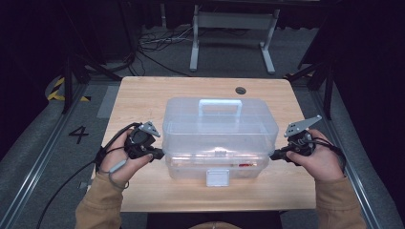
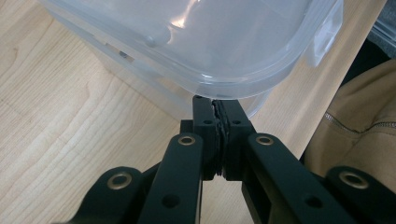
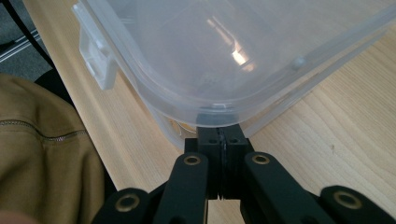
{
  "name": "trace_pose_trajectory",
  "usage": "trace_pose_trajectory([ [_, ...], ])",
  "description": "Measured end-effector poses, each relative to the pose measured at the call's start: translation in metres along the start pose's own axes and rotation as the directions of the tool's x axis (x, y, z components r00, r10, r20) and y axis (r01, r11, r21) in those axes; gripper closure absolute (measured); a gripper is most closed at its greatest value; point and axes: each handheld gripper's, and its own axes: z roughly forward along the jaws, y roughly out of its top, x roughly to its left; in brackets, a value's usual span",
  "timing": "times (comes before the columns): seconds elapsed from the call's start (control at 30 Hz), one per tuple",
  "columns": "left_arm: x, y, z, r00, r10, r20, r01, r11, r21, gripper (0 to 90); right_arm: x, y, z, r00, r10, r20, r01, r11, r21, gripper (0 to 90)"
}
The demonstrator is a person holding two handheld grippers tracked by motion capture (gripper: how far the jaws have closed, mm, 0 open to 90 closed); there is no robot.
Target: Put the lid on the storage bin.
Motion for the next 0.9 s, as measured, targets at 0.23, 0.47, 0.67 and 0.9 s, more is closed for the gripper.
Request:
trace_pose_trajectory([
  [0.23,-0.001,0.000,0.003,0.9999,0.009,0.006,-0.010,0.9996,0.027,87.4,0.000,0.000,0.003,0.9999,-0.005,-0.011,0.005,1.000,0.027,90.0],
  [0.47,-0.001,0.001,0.006,0.9998,0.016,0.009,-0.016,0.9987,0.049,87.4,0.000,0.000,0.006,0.9998,-0.008,-0.020,0.009,0.999,0.053,90.0],
  [0.67,-0.002,0.001,0.008,0.9996,0.026,0.014,-0.027,0.9972,0.070,87.4,0.000,0.000,0.009,0.9996,-0.010,-0.027,0.012,0.997,0.074,90.0],
  [0.9,-0.003,0.001,0.009,0.9993,0.035,0.014,-0.036,0.9954,0.089,87.4,0.001,-0.001,0.011,0.9992,-0.012,-0.037,0.015,0.996,0.093,90.0],
])
